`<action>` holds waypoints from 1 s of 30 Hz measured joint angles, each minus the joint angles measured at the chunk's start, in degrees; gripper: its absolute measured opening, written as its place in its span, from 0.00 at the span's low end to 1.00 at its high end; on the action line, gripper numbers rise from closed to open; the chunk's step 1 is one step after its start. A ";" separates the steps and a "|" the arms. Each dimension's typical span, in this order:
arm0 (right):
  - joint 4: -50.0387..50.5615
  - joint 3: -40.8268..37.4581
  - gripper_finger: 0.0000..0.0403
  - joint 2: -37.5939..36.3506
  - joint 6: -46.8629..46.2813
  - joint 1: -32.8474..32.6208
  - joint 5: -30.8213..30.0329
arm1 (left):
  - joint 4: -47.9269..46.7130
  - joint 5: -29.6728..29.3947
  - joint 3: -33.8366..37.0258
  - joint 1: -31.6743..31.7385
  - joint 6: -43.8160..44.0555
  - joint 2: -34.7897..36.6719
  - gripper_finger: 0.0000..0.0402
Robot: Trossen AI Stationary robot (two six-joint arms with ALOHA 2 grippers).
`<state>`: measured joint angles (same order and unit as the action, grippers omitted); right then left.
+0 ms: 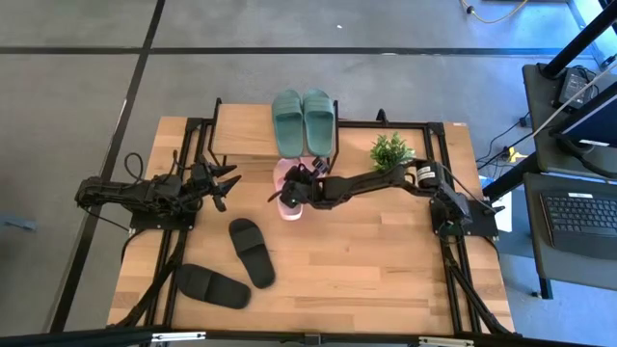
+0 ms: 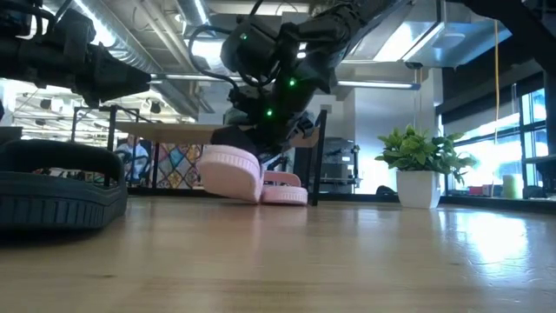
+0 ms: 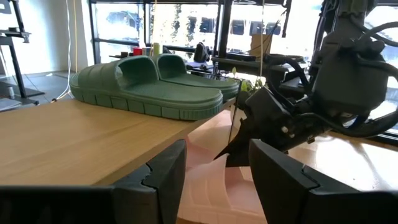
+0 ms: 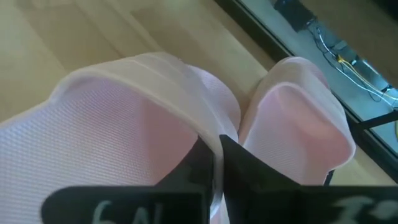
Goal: Pick and place slides into the shelf
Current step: Put the pink slide under the shelf
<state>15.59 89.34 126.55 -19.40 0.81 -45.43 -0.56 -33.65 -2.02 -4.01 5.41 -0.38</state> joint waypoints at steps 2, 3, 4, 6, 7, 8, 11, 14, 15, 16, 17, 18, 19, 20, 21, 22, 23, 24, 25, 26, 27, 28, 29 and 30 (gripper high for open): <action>-0.02 0.00 0.08 -0.01 0.07 0.12 0.60 | 0.00 -0.02 0.00 0.00 -0.02 0.00 0.42; -0.02 0.00 0.08 -0.01 0.05 0.15 1.26 | 0.00 -0.02 0.02 0.00 -0.02 0.00 0.42; -0.05 0.00 0.09 -0.01 -0.06 0.21 2.25 | 0.00 -0.02 0.02 0.00 -0.02 0.00 0.42; -0.10 0.00 0.11 -0.01 -0.14 0.24 3.97 | 0.00 0.00 0.00 0.00 -0.02 0.00 0.42; -0.18 0.00 0.12 -0.01 -0.07 0.25 4.65 | 0.00 0.00 0.01 -0.01 -0.01 0.00 0.42; -0.28 0.00 0.13 -0.01 -0.07 0.25 4.97 | 0.00 0.00 0.01 0.00 -0.02 0.00 0.42; -0.44 0.00 0.16 -0.01 -0.04 0.25 5.11 | 0.00 0.00 0.01 0.00 -0.02 0.00 0.42; -0.55 0.00 0.21 -0.01 0.00 0.29 5.24 | 0.00 0.00 0.02 0.00 -0.02 0.00 0.42; -0.59 0.00 0.23 -0.01 0.00 0.29 5.34 | 0.00 0.00 0.02 0.00 -0.02 0.00 0.42; -0.61 0.00 0.25 -0.01 0.02 0.29 5.76 | 0.00 0.00 0.01 -0.01 -0.02 0.00 0.42; -0.65 0.00 0.27 -0.01 0.00 0.31 6.37 | 0.00 0.00 0.00 0.00 -0.02 0.00 0.42; -0.70 0.00 0.29 -0.01 -0.04 0.37 6.72 | 0.00 0.00 0.02 -0.02 -0.02 0.00 0.42; -0.67 0.00 0.31 -0.01 -0.04 0.39 6.82 | 0.00 0.00 0.01 0.00 -0.02 0.00 0.42; -0.63 0.00 0.33 -0.01 -0.01 0.40 6.83 | 0.01 0.00 0.00 0.00 -0.02 0.00 0.42; -0.56 0.00 0.34 -0.01 0.02 0.42 6.84 | 0.00 0.00 0.02 0.00 -0.02 0.00 0.42; -0.43 0.00 0.36 -0.01 0.03 0.45 6.83 | 0.00 0.00 0.01 -0.01 -0.02 0.00 0.42; -0.42 0.00 0.37 -0.01 0.08 0.45 6.82 | 0.00 0.00 0.02 0.00 -0.02 0.00 0.42; -0.44 0.00 0.38 -0.01 0.17 0.45 6.79 | 0.00 0.00 0.02 -0.01 -0.03 0.00 0.42; -0.47 0.00 0.38 -0.01 0.32 0.45 6.74 | 0.00 0.00 0.01 0.00 -0.02 0.00 0.42; -0.49 0.00 0.39 -0.01 0.52 0.45 6.73 | 0.00 0.00 0.02 0.00 -0.02 0.00 0.42; -0.48 0.00 0.39 -0.01 0.74 0.45 6.73 | 0.00 0.00 0.00 -0.01 -0.02 0.00 0.42; -0.48 0.00 0.39 -0.01 1.12 0.43 6.73 | 0.00 0.00 0.01 -0.01 -0.02 0.00 0.42; -0.49 0.00 0.39 -0.01 1.20 0.42 6.73 | 0.00 0.00 0.00 0.00 -0.02 0.00 0.42; -0.52 0.00 0.39 -0.01 1.15 0.42 6.73 | 0.00 0.00 0.01 0.00 -0.03 0.00 0.42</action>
<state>15.07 89.34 126.54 -18.25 1.23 -38.70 -0.56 -33.65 -2.01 -4.01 5.38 -0.38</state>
